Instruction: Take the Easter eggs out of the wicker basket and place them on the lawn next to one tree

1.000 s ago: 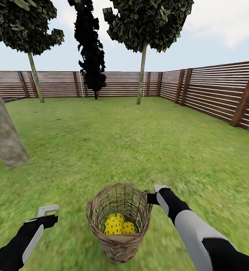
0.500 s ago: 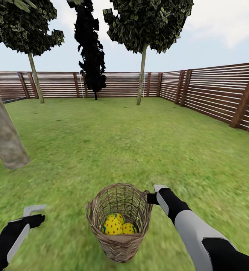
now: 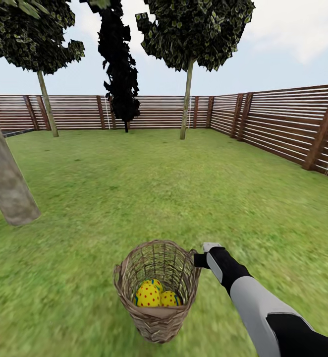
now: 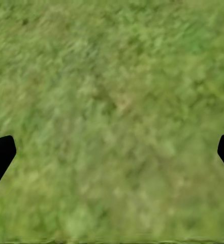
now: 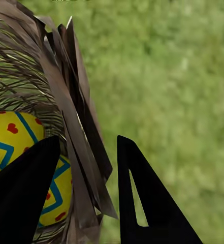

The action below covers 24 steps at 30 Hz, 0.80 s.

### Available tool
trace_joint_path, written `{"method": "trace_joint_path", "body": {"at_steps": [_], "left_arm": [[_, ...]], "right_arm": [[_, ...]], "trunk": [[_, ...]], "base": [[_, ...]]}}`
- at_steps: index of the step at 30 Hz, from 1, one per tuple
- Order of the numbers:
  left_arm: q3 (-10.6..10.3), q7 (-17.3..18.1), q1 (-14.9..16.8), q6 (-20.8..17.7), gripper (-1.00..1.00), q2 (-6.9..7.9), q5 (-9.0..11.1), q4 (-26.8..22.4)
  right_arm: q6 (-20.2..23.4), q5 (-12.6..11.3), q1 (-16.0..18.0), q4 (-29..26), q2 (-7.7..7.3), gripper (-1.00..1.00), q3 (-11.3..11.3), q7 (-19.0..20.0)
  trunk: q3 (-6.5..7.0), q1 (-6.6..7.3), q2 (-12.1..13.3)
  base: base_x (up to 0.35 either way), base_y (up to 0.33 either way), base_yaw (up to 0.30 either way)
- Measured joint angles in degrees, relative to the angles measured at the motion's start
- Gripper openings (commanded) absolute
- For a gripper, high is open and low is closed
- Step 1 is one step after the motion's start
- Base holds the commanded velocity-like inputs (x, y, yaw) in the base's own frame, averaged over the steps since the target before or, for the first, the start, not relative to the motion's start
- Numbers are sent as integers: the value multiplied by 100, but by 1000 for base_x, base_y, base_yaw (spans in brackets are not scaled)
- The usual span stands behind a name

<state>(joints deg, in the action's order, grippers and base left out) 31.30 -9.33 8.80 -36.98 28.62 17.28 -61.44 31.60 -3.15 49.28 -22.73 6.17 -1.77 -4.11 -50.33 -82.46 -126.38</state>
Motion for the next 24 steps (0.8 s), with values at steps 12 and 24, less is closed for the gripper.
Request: {"method": "trace_joint_path", "body": {"at_steps": [12, 24], "left_arm": [[466, 409, -189, 110, 100, 19, -7, 59], [466, 426, -188, 97, 100, 6, 3, -29]], "right_arm": [[-49, -8, -7, -26, -5, -100, -21, 62], [-71, -8, -9, -25, -32, -100, -36, 78]], "trunk": [[216, 264, 482], [431, 527, 963]], "base": [[0, 0, 0], [0, 0, 0]]}}
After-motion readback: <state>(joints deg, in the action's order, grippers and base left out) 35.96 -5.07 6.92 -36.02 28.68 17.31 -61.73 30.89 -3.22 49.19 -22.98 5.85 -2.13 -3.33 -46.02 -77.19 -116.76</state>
